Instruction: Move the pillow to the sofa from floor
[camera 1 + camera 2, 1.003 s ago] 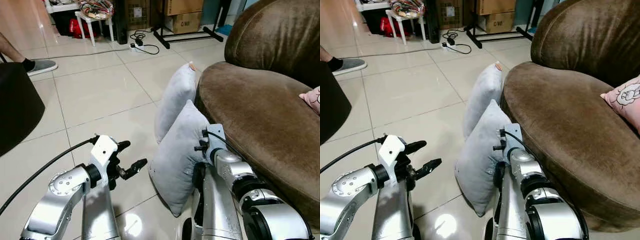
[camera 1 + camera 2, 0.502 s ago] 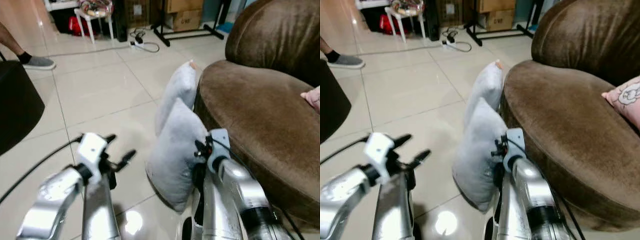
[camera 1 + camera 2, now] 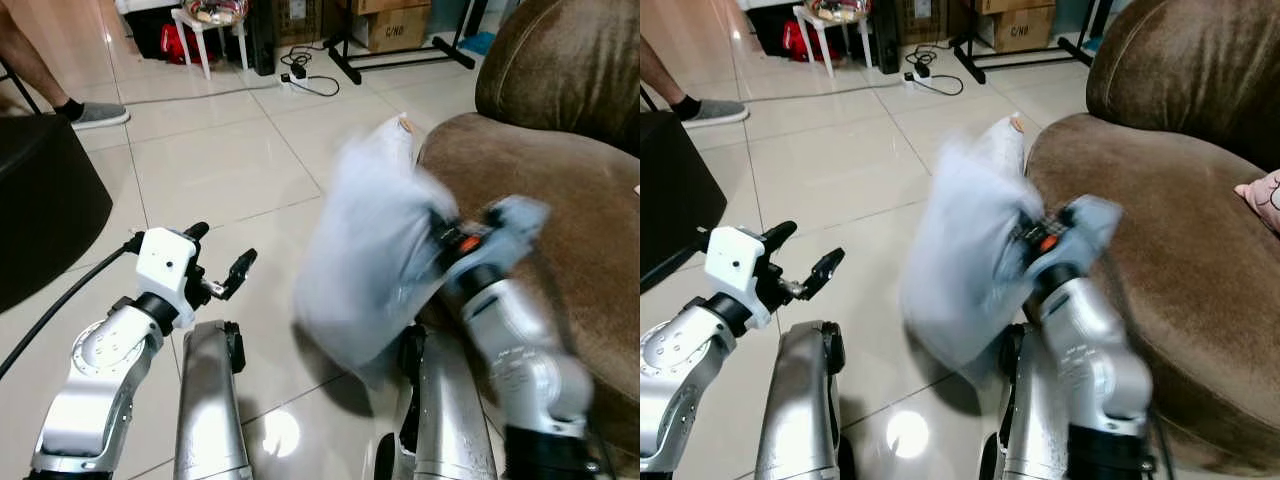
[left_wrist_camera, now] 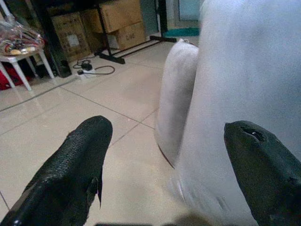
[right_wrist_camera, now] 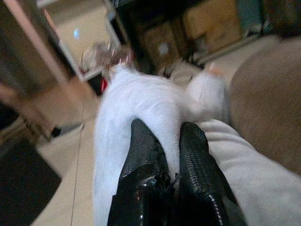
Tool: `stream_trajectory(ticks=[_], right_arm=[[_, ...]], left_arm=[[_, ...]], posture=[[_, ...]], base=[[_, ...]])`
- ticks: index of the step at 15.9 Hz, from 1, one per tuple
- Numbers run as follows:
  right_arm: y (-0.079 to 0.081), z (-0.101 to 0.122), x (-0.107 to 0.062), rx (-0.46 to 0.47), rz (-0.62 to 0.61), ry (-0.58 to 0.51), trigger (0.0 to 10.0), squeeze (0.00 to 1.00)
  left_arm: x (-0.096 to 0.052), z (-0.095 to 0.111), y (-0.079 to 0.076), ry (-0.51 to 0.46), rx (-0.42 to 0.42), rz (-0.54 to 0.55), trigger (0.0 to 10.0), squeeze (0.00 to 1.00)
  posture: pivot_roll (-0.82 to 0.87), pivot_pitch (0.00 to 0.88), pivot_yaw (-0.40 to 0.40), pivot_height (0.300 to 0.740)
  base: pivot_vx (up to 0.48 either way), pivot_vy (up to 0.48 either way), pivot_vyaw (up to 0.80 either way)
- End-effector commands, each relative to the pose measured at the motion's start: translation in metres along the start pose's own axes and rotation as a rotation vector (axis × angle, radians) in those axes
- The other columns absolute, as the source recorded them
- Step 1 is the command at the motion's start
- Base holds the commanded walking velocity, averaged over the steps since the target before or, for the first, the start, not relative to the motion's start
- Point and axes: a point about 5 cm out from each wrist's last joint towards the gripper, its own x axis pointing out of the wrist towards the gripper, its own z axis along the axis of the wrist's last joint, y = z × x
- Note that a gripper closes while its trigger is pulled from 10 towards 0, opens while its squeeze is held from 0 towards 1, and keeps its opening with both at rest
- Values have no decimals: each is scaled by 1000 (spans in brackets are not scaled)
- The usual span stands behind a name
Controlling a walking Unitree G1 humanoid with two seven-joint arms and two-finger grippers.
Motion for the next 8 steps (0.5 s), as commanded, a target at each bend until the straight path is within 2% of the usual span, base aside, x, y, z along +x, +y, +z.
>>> stream_trajectory(ticks=[1, 2, 3, 4, 6, 8], right_arm=[[7, 26, 3, 1, 7, -100, 10000, 0], [7, 33, 4, -7, -12, -121, 10000, 0], [6, 49, 5, -89, -46, -174, 10000, 0], [7, 62, 5, -121, -48, -233, 10000, 0], [13, 91, 4, -125, -28, -363, 10000, 0], [16, 106, 3, -167, -35, -417, 10000, 0]], left_arm=[[3, 9, -3, -16, 32, -21, 10000, 0], [5, 10, -1, -19, 38, -21, 10000, 0], [7, 14, 1, -31, 36, -13, 10000, 0], [9, 15, 1, -36, 34, -11, 10000, 0], [13, 16, -2, -41, 28, -27, 10000, 0], [16, 16, -7, -43, 19, -40, 10000, 0]], posture=[[-21, 0, 4, 410], [-21, 0, 4, 415], [-30, 0, 12, 425], [-33, 0, 15, 430], [-43, 0, 21, 445], [-50, 0, 25, 465]], base=[[0, 0, 0], [0, 0, 0], [0, 0, 0], [0, 0, 0], [0, 0, 0], [0, 0, 0]])
